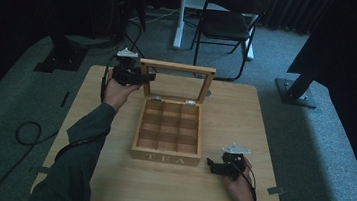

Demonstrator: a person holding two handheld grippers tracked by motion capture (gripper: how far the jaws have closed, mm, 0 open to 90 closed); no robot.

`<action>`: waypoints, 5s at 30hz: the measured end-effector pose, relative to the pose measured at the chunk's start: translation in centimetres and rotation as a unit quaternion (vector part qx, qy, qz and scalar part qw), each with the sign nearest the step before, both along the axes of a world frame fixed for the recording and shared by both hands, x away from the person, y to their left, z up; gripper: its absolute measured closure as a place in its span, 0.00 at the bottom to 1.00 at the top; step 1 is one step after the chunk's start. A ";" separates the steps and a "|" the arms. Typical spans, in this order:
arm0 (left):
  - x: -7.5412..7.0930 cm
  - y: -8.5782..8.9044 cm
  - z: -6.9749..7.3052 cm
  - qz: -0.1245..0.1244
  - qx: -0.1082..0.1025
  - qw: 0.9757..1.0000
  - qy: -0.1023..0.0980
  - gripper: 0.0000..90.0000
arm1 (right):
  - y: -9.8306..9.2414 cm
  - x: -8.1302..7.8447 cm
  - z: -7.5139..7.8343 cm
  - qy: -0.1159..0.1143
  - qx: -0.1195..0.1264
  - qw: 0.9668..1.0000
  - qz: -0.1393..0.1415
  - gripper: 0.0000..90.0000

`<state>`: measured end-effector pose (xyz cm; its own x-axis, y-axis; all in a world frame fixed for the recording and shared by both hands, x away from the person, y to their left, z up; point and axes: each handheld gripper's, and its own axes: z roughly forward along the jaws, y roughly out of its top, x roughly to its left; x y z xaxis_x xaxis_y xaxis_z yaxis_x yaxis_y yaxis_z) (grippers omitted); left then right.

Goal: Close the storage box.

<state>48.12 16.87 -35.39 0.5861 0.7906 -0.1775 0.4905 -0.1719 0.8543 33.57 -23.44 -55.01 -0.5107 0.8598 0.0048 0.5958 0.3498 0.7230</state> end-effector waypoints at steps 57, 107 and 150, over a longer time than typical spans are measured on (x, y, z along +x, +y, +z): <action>-7.1 1.3 -0.7 0.006 0.005 1.000 -0.025 0.44 | 0.0 0.0 0.0 -0.001 0.000 1.000 0.000 0.14; -9.5 0.6 -2.8 -0.005 0.011 1.000 -0.009 0.43 | 0.0 0.0 0.0 -0.001 0.000 1.000 -0.001 0.15; -12.0 0.9 -5.4 -0.002 -0.001 1.000 0.012 0.38 | 0.2 0.1 0.0 -0.001 0.000 1.000 0.002 0.14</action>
